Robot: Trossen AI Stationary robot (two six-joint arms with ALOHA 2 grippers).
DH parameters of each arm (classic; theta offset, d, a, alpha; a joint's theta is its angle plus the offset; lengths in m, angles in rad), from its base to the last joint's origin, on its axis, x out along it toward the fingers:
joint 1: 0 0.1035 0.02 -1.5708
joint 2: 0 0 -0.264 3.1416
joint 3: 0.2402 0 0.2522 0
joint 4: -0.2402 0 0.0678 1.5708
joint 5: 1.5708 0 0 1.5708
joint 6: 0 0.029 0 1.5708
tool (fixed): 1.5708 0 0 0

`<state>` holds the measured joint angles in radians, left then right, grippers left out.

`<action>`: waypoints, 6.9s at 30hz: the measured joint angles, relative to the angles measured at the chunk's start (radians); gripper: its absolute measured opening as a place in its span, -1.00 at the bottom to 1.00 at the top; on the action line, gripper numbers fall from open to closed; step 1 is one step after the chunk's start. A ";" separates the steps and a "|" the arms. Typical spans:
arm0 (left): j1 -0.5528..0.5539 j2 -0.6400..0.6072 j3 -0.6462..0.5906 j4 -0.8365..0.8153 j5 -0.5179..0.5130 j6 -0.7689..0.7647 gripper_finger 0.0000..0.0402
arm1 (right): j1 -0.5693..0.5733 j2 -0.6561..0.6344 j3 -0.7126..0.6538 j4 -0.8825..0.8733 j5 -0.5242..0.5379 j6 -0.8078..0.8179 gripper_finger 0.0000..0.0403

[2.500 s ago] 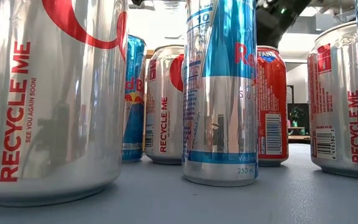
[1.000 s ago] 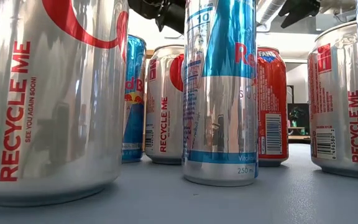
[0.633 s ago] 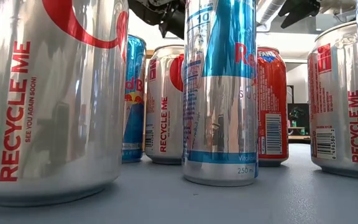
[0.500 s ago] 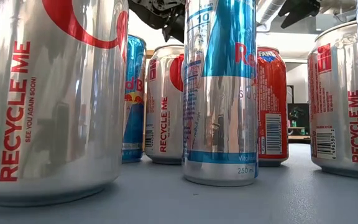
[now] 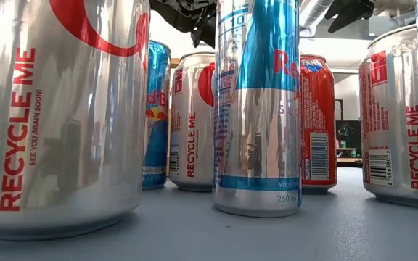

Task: Place canned beverage on shelf
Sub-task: Put the right white soda can on the shelf aligned with the other white soda can

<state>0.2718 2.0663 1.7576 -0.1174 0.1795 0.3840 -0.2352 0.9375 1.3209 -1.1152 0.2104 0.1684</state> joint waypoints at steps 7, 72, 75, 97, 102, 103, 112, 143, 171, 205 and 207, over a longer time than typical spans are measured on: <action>-0.003 0.029 -0.001 -0.002 0.019 -0.009 0.33 | 0.000 0.000 0.000 0.000 0.000 0.007 0.35; -0.023 0.081 0.109 -0.052 -0.063 -0.045 0.57 | 0.000 0.000 -0.001 -0.041 -0.004 0.018 0.35; -0.016 0.081 0.109 -0.064 -0.023 -0.062 0.57 | 0.000 0.000 -0.001 -0.041 -0.004 0.018 0.35; -0.003 0.129 0.109 -0.115 -0.034 -0.074 0.57 | 0.018 0.000 -0.001 -0.042 -0.003 0.044 0.35; -0.003 0.129 0.109 -0.120 -0.034 -0.074 0.57 | 0.033 0.000 -0.001 -0.042 -0.002 0.044 0.35; -0.003 0.129 0.109 -0.121 -0.035 -0.074 0.57 | 0.034 0.000 -0.001 -0.042 -0.002 0.044 0.35; -0.003 0.129 0.109 -0.111 -0.035 -0.074 0.56 | 0.040 0.000 -0.001 -0.042 -0.002 0.044 0.35; -0.007 0.124 0.273 -0.281 0.055 -0.115 0.19 | 0.040 0.000 -0.001 -0.046 0.004 0.060 0.35; 0.232 0.019 0.551 -0.826 0.264 0.175 0.22 | 0.053 -0.132 -0.134 -0.053 0.057 0.067 0.35; 0.342 -0.006 0.550 -0.619 0.457 0.074 0.24 | 0.053 -0.172 -0.266 0.109 0.100 0.056 0.35; 0.320 -0.006 0.550 -0.567 0.405 0.049 0.24 | 0.051 -0.172 -0.266 0.116 0.111 0.058 0.35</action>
<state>0.5922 2.0605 2.3077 -0.6841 0.5845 0.4330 -0.1842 0.7650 1.0546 -0.9995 0.3214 0.2260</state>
